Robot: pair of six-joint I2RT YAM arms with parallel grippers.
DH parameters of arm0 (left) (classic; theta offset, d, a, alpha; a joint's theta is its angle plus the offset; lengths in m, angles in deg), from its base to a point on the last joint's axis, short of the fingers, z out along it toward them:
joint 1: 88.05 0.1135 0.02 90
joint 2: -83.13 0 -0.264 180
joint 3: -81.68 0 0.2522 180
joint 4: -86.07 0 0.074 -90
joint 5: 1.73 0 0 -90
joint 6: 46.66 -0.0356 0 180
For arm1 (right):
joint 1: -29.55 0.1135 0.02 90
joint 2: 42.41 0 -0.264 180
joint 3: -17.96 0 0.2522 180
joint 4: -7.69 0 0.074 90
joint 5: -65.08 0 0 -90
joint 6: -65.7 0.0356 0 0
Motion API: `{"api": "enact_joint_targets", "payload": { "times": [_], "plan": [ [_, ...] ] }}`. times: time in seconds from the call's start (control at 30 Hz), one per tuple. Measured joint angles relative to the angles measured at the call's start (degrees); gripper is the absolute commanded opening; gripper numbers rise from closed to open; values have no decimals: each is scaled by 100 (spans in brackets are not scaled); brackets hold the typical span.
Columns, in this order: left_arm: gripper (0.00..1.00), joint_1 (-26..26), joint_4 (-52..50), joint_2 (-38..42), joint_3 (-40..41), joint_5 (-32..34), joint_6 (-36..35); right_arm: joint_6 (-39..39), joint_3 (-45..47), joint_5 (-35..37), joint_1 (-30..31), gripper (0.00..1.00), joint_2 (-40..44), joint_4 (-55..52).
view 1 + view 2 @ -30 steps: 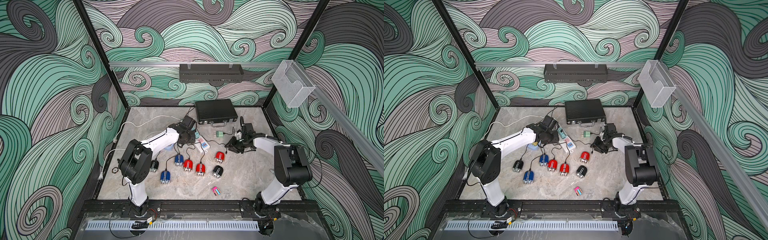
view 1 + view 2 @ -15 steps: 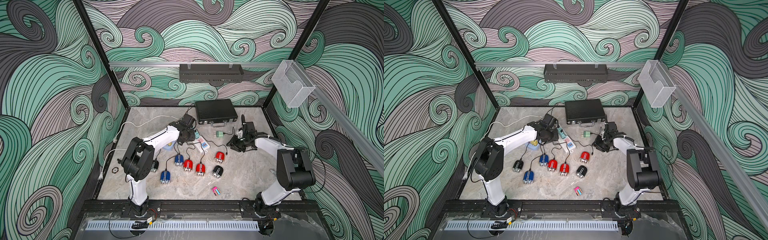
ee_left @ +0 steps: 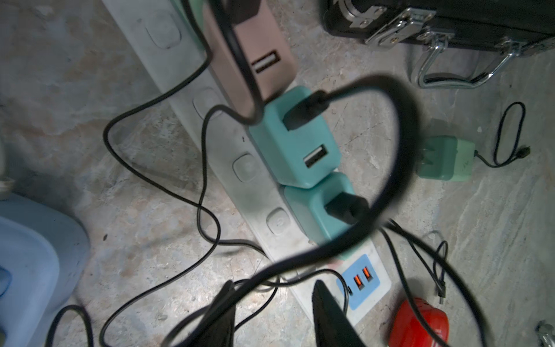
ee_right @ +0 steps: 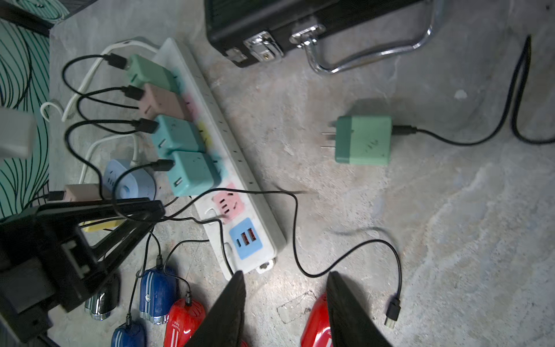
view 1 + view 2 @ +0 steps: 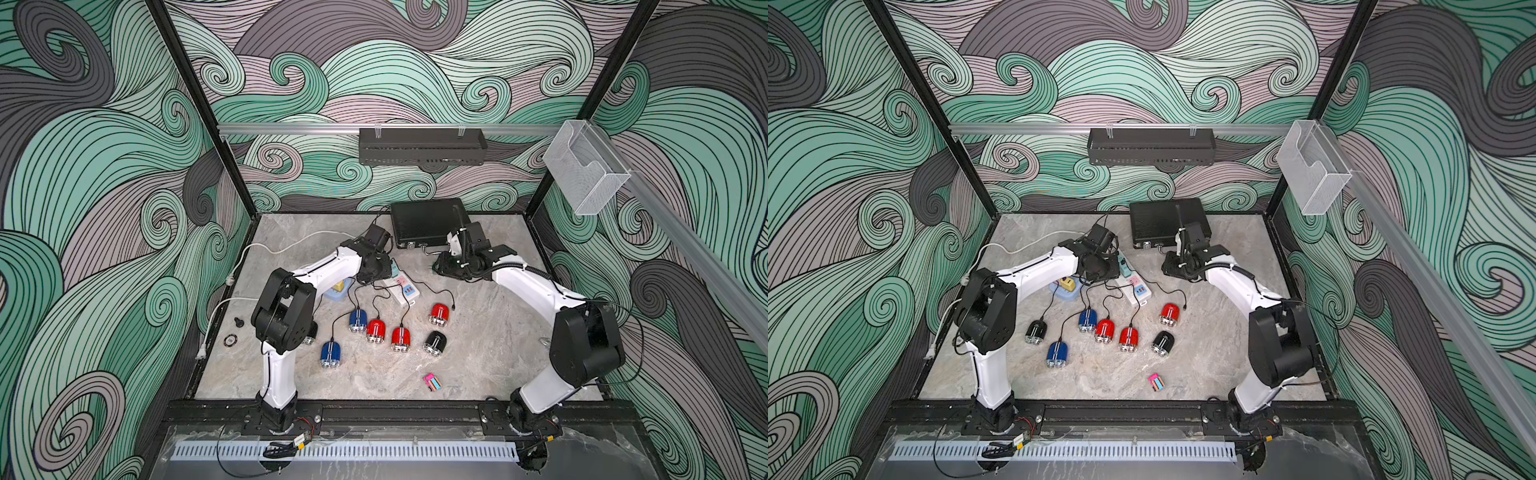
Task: Unplug the electric shaver
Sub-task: Remove the plug from the socket.
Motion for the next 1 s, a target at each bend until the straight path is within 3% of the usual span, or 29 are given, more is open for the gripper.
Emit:
{"api": "enact_joint_targets", "payload": {
  "times": [0.27, 0.77, 1.0],
  "plan": [
    [37, 105, 48, -87, 7, -129, 131, -472, -861, 435, 590, 62, -466, -232],
    [35, 358, 426, -164, 177, -461, 210, -1272, -2081, 890, 1478, 66, -1556, -667],
    [35, 514, 501, -236, 258, -555, 229, -1370, -2411, 944, 1541, 66, -2052, -750]
  ]
}}
